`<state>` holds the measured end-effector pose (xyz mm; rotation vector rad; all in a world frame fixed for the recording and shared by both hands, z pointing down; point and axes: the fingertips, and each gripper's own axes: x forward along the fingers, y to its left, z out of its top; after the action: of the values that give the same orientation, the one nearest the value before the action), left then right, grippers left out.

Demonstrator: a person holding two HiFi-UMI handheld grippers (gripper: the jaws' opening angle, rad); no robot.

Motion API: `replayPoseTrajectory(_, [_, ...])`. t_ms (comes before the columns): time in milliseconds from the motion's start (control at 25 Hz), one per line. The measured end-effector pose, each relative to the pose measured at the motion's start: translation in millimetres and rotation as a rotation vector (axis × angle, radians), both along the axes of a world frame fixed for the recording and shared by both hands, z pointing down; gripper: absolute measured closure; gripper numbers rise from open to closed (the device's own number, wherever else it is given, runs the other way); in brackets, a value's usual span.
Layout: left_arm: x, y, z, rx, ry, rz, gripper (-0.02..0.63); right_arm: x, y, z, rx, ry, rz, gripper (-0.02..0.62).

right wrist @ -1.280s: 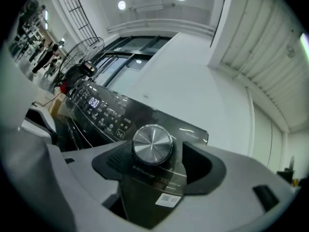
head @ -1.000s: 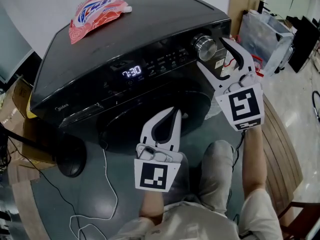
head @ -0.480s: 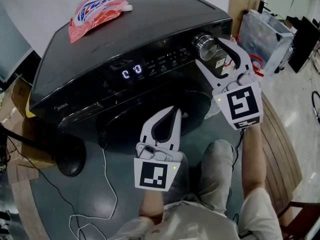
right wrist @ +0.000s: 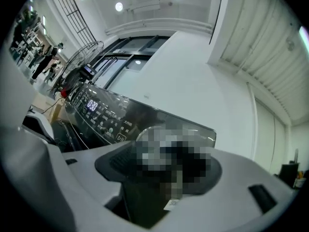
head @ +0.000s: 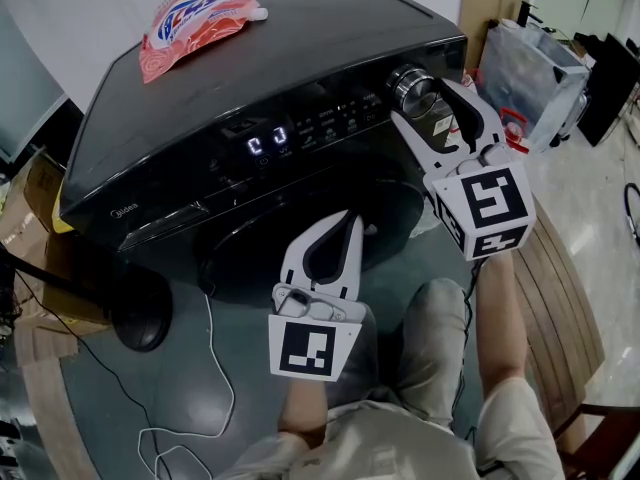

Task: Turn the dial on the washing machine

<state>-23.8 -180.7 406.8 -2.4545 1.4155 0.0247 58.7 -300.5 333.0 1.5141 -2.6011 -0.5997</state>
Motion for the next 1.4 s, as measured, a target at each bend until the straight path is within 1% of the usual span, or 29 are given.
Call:
replayPoseTrajectory(120, [-1,0,0,0.000,-0.011,-0.001,0.592,1,0,0,-0.020,-0.040,0.012,0.314])
replayPoseTrajectory(240, [-2,0,-1,-0.002,0.021,-0.005,0.592,2,-1,0,-0.037,-0.075,0.020,0.316])
replayPoseTrajectory(400, [-1,1,-1,0.000,0.030,-0.002,0.592,4,-1,1,-0.069,-0.141,0.029,0.316])
replayPoseTrajectory(520, [-1,1,-1,0.001,0.018,0.000,0.592,4,-2,2,-0.098,-0.196,0.039,0.316])
replayPoseTrajectory(680, [-1,1,-1,0.000,0.021,0.000,0.592,6,-2,2,-0.134,-0.281,0.044,0.316])
replayPoseTrajectory(840, [-1,2,-3,-0.002,0.050,-0.001,0.592,8,-2,2,-0.169,-0.386,0.045,0.316])
replayPoseTrajectory(960, [0,2,-2,0.000,0.043,0.001,0.592,10,-2,2,-0.198,-0.478,0.047,0.316])
replayPoseTrajectory(1040, [0,3,-2,0.000,0.028,0.002,0.592,10,-2,2,-0.208,-0.517,0.053,0.316])
replayPoseTrajectory(1120, [-1,3,-2,0.000,0.019,0.002,0.592,11,-2,2,-0.208,-0.524,0.052,0.316])
replayPoseTrajectory(1200, [-2,3,-2,-0.001,0.034,0.000,0.592,10,-2,2,-0.193,-0.494,0.041,0.314])
replayPoseTrajectory(1280, [-3,2,-2,-0.001,0.045,-0.001,0.592,9,-2,2,-0.162,-0.428,0.030,0.314])
replayPoseTrajectory(1400, [-2,2,-1,-0.001,0.047,-0.001,0.592,6,-2,5,-0.113,-0.299,0.025,0.300])
